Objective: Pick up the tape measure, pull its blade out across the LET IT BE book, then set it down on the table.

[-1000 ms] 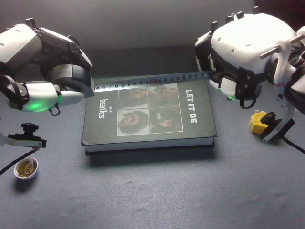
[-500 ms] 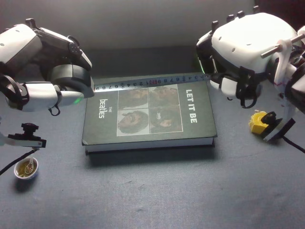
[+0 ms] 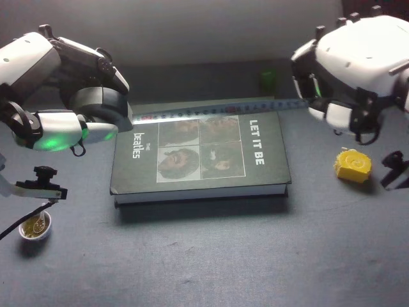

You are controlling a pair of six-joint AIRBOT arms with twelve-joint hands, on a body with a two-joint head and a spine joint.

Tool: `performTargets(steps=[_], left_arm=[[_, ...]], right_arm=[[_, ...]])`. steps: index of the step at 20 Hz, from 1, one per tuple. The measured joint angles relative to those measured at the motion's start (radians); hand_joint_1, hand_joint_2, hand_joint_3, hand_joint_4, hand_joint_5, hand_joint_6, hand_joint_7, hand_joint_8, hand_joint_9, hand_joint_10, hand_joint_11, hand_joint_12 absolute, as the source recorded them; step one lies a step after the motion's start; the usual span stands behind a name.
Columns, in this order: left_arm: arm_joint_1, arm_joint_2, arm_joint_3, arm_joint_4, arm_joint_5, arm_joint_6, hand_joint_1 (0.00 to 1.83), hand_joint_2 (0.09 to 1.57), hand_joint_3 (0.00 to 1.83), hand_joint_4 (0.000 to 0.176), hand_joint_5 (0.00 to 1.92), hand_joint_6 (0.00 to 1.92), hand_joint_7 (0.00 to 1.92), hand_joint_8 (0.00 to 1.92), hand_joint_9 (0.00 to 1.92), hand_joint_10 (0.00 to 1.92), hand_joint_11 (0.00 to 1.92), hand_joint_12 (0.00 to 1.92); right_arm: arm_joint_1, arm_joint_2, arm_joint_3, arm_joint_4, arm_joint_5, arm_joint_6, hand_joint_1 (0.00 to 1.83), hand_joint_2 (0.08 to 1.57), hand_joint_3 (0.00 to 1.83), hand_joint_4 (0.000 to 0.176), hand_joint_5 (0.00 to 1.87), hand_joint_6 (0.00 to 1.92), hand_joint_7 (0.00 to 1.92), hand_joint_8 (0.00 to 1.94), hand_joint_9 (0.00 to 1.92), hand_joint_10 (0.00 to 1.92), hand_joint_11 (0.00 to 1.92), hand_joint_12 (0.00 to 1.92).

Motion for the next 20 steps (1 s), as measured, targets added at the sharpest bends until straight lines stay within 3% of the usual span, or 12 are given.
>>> performTargets(steps=[14, 20], left_arm=[[0.0, 0.0, 0.0, -0.005, -0.001, 0.0, 1.39, 1.08, 0.0, 0.0, 1.03, 0.71, 1.11, 0.83, 0.92, 1.2, 0.86, 1.04], [0.001, 0.0, 0.0, -0.003, -0.001, -0.001, 1.39, 1.07, 0.0, 0.0, 1.09, 0.61, 1.11, 0.84, 0.92, 1.2, 0.86, 1.03]], right_arm=[[-0.019, 0.115, -0.031, -0.045, -0.017, 0.039, 1.17, 1.21, 0.0, 0.0, 0.73, 1.41, 0.88, 1.11, 0.72, 0.88, 0.44, 1.47], [-0.029, 0.139, -0.031, -0.048, -0.027, 0.046, 1.17, 1.21, 0.0, 0.0, 0.73, 1.42, 0.88, 1.12, 0.72, 0.88, 0.45, 1.48]])
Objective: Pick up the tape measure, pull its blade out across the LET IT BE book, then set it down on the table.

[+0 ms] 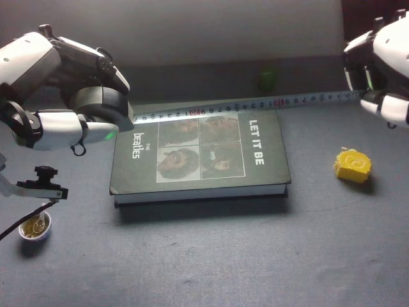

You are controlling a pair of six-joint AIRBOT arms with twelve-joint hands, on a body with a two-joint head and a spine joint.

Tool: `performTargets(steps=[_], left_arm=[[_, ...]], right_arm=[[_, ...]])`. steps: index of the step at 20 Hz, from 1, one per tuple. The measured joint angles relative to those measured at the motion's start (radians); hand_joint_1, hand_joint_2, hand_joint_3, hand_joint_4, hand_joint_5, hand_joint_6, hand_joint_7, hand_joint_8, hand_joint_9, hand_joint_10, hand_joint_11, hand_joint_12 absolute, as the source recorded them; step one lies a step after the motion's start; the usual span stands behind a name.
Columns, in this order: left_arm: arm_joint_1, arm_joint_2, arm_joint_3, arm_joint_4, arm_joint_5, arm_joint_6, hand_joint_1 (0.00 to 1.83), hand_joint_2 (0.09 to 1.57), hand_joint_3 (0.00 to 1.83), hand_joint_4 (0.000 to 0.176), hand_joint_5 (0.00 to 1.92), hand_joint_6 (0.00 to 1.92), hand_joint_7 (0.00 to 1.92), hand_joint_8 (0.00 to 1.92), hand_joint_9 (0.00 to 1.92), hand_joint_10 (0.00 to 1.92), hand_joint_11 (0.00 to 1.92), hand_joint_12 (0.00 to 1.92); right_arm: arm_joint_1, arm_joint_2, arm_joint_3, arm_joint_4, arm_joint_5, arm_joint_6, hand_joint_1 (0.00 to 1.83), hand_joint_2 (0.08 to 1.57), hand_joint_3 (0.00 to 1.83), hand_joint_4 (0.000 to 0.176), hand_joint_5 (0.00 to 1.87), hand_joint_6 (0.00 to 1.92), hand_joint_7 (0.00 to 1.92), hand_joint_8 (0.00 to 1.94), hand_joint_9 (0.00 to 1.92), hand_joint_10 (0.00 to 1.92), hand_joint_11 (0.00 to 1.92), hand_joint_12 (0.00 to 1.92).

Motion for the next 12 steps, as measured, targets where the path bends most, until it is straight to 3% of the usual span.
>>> performTargets(steps=[12], left_arm=[[0.0, 0.0, 0.0, -0.001, 0.0, 0.0, 1.39, 1.08, 0.0, 0.0, 1.03, 0.68, 1.1, 0.85, 0.93, 1.21, 0.86, 1.03]], right_arm=[[-0.019, 0.043, 0.0, -0.01, -0.008, 0.022, 1.17, 1.21, 0.0, 0.0, 0.73, 1.42, 0.87, 1.12, 0.72, 0.88, 0.45, 1.47]])
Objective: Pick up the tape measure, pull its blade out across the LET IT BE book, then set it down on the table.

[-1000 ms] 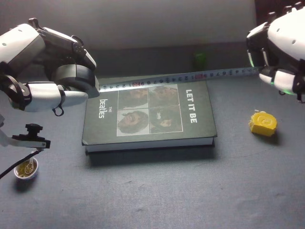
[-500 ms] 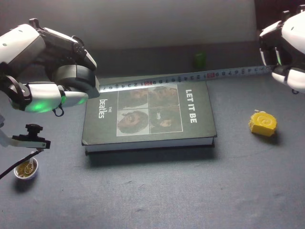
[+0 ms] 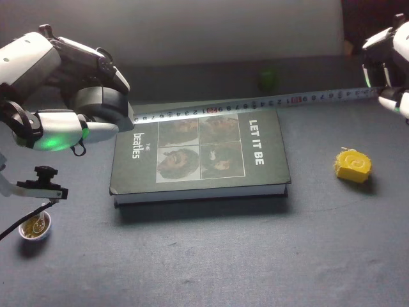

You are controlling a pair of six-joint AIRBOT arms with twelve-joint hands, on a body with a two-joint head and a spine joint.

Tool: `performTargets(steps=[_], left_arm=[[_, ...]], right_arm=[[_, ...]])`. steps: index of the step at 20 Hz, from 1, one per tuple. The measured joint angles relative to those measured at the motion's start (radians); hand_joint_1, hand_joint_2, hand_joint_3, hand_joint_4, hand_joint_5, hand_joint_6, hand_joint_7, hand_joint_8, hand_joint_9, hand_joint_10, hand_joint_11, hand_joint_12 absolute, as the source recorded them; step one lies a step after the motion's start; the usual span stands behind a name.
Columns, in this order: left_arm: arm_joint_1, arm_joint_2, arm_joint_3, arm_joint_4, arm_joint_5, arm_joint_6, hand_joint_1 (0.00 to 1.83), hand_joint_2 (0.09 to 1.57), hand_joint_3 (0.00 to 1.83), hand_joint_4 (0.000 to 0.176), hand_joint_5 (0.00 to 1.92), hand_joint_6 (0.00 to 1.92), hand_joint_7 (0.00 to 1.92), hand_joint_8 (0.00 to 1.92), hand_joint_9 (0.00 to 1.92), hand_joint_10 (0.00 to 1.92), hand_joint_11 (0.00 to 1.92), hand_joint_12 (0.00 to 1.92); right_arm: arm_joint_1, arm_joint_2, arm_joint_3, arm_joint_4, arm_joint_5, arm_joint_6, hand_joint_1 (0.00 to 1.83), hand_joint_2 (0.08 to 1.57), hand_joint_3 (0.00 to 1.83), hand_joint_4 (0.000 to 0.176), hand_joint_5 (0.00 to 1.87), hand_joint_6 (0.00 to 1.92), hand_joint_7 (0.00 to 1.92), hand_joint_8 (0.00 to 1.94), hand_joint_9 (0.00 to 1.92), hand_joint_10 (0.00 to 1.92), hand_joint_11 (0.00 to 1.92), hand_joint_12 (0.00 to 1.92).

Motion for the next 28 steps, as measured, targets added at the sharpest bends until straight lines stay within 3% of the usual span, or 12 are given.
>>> performTargets(steps=[5, 12, 16, 19, 28], left_arm=[[0.0, 0.001, 0.0, 0.0, 0.0, 0.0, 1.39, 1.08, 0.0, 0.0, 1.01, 0.73, 1.11, 0.85, 0.92, 1.21, 0.86, 1.03], [0.001, 0.001, 0.0, -0.001, 0.0, 0.0, 1.39, 1.07, 0.0, 0.0, 1.09, 0.62, 1.11, 0.84, 0.92, 1.2, 0.86, 1.03], [0.001, 0.001, 0.0, -0.001, 0.0, 0.0, 1.39, 1.08, 0.0, 0.0, 1.04, 0.69, 1.1, 0.84, 0.93, 1.21, 0.87, 1.03], [0.001, 0.001, 0.0, 0.0, 0.0, 0.0, 1.39, 1.07, 0.0, 0.0, 1.11, 0.59, 1.11, 0.83, 0.93, 1.18, 0.87, 1.03], [0.001, 0.002, 0.0, -0.014, 0.0, 0.012, 1.39, 1.07, 0.0, 0.0, 1.05, 0.69, 1.12, 0.81, 0.93, 1.2, 0.87, 1.07]], right_arm=[[-0.01, 0.013, 0.0, -0.021, 0.0, 0.016, 1.17, 1.21, 0.0, 0.0, 0.73, 1.42, 0.87, 1.12, 0.72, 0.88, 0.45, 1.47], [-0.01, 0.032, 0.0, -0.021, 0.0, 0.023, 1.17, 1.21, 0.0, 0.0, 0.73, 1.42, 0.88, 1.12, 0.72, 0.88, 0.45, 1.47], [-0.021, 0.032, 0.0, -0.034, 0.0, 0.027, 1.17, 1.22, 0.0, 0.0, 0.74, 1.43, 0.86, 1.12, 0.71, 0.88, 0.44, 1.47], [-0.021, 0.031, 0.0, -0.036, 0.0, 0.028, 1.17, 1.22, 0.0, 0.0, 0.75, 1.43, 0.86, 1.12, 0.72, 0.89, 0.44, 1.47], [-0.021, 0.03, -0.026, -0.048, 0.019, 0.023, 1.17, 1.21, 0.0, 0.0, 0.75, 1.42, 0.86, 1.12, 0.72, 0.89, 0.45, 1.47]])
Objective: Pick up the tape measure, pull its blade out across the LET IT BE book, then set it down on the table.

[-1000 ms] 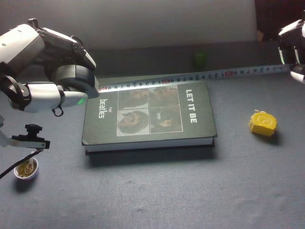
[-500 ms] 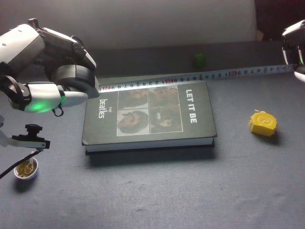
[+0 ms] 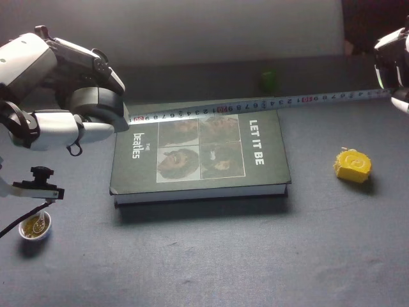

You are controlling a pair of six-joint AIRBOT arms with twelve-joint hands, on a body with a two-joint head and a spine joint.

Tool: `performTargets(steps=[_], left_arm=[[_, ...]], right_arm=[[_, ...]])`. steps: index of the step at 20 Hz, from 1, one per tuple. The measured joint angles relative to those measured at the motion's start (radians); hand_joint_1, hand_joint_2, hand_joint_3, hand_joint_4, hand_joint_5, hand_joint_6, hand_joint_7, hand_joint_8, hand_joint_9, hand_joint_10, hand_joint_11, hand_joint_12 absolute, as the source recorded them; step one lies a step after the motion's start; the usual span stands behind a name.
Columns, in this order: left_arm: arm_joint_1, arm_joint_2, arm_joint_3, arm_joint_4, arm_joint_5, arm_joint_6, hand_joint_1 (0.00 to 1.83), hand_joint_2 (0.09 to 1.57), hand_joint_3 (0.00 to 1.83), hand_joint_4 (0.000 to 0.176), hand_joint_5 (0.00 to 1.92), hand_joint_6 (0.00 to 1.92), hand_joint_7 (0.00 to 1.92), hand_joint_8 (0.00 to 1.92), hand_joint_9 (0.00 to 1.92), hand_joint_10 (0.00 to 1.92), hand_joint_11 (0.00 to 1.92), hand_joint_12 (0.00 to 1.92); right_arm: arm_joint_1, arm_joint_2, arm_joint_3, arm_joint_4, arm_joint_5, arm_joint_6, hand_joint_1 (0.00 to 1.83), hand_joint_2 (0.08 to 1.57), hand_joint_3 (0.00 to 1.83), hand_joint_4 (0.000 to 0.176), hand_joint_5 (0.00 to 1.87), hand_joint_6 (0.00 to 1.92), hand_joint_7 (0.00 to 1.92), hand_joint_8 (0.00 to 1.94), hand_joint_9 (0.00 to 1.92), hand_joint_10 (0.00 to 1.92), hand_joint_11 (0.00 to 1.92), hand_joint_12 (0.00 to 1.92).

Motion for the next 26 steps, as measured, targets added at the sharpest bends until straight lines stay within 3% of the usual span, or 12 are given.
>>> performTargets(steps=[5, 6, 7, 8, 9, 10, 12, 14, 16, 18, 20, 26], left_arm=[[0.004, 0.0, 0.0, 0.0, 0.002, 0.001, 1.39, 1.08, 0.0, 0.0, 1.03, 0.7, 1.12, 0.82, 0.91, 1.21, 0.85, 1.08], [0.004, 0.0, 0.0, 0.0, 0.001, 0.001, 1.39, 1.08, 0.0, 0.0, 1.04, 0.71, 1.12, 0.82, 0.91, 1.21, 0.85, 1.08], [0.004, 0.0, 0.0, 0.0, 0.001, 0.002, 1.39, 1.08, 0.0, 0.0, 1.04, 0.71, 1.12, 0.82, 0.91, 1.21, 0.85, 1.08], [0.005, 0.0, 0.0, -0.001, 0.001, 0.002, 1.39, 1.08, 0.0, 0.0, 1.04, 0.71, 1.12, 0.81, 0.91, 1.22, 0.85, 1.08], [0.005, 0.0, 0.0, -0.002, 0.001, 0.003, 1.39, 1.08, 0.0, 0.0, 1.04, 0.71, 1.12, 0.81, 0.91, 1.22, 0.85, 1.08], [0.005, 0.0, 0.0, -0.002, 0.001, 0.005, 1.39, 1.08, 0.0, 0.0, 1.05, 0.7, 1.12, 0.82, 0.91, 1.22, 0.86, 1.09], [0.005, 0.0, 0.0, -0.004, 0.0, 0.005, 1.39, 1.08, 0.0, 0.0, 1.05, 0.7, 1.12, 0.82, 0.91, 1.22, 0.86, 1.09], [0.005, 0.0, 0.0, -0.005, 0.001, 0.008, 1.39, 1.08, 0.0, 0.0, 1.05, 0.69, 1.12, 0.81, 0.91, 1.22, 0.85, 1.09], [0.005, 0.0, 0.0, -0.006, 0.001, 0.008, 1.39, 1.08, 0.0, 0.0, 1.05, 0.69, 1.12, 0.81, 0.91, 1.22, 0.85, 1.09], [0.005, 0.0, 0.0, -0.006, 0.001, 0.008, 1.39, 1.08, 0.0, 0.0, 1.05, 0.68, 1.12, 0.82, 0.91, 1.22, 0.86, 1.09], [0.011, 0.0, 0.001, -0.003, 0.0, 0.003, 1.39, 1.08, 0.0, 0.0, 1.05, 0.67, 1.11, 0.83, 0.91, 1.22, 0.86, 1.1], [0.011, 0.0, 0.057, 0.069, 0.151, -0.029, 1.39, 1.08, 0.0, 0.0, 1.05, 0.67, 1.1, 0.84, 0.93, 1.21, 0.86, 1.09]], right_arm=[[-0.012, -0.005, 0.0, -0.002, -0.002, -0.002, 1.14, 1.25, 0.0, 0.0, 0.65, 1.47, 0.81, 1.25, 0.66, 0.85, 0.41, 1.46], [-0.012, -0.006, 0.0, 0.001, -0.002, -0.002, 1.06, 1.27, 0.0, 0.0, 0.67, 1.44, 0.71, 0.79, 0.62, 0.8, 0.36, 1.44], [-0.012, -0.007, 0.0, -0.002, 0.0, -0.003, 1.01, 1.28, 0.0, 0.0, 0.67, 1.45, 0.72, 0.51, 0.59, 0.73, 0.34, 1.42], [-0.012, -0.007, 0.0, -0.003, 0.003, -0.003, 0.91, 1.24, 0.0, 0.0, 0.53, 0.83, 0.73, 0.3, 0.57, 0.61, 0.3, 1.38], [-0.012, -0.008, 0.0, -0.002, 0.004, -0.003, 0.81, 1.22, 0.0, 0.0, 0.55, 0.45, 0.72, 0.15, 0.55, 0.48, 0.25, 1.35], [-0.016, -0.01, 0.0, -0.002, 0.005, -0.003, 0.69, 1.23, 0.0, 0.0, 0.56, 0.24, 0.7, 0.06, 0.54, 0.33, 0.2, 1.32], [-0.023, -0.013, 0.0, -0.001, 0.002, -0.007, 0.35, 1.25, 0.0, 0.0, 0.47, 0.03, 0.53, 0.0, 0.43, 0.08, 0.03, 1.26], [-0.029, -0.017, 0.0, -0.002, -0.005, -0.007, 0.08, 1.25, 0.0, 0.0, 0.29, 0.0, 0.31, 0.0, 0.25, 0.01, 0.0, 0.93], [-0.029, -0.021, 0.0, -0.003, -0.014, -0.007, 0.0, 1.18, 0.0, 0.01, 0.14, 0.01, 0.11, 0.0, 0.05, 0.01, 0.0, 0.45], [-0.03, -0.021, -0.003, -0.007, -0.022, -0.008, 0.0, 1.1, 0.0, 0.069, 0.02, 0.0, 0.01, 0.0, 0.0, 0.0, 0.0, 0.13], [-0.029, -0.021, -0.014, -0.014, -0.029, -0.007, 0.0, 1.05, 0.0, 0.086, 0.0, 0.0, 0.0, 0.0, 0.0, 0.0, 0.0, 0.08], [-0.021, 0.014, -0.089, -0.064, -0.094, 0.064, 0.0, 1.02, 0.0, 0.086, 0.0, 0.0, 0.0, 0.0, 0.0, 0.0, 0.0, 0.02]])
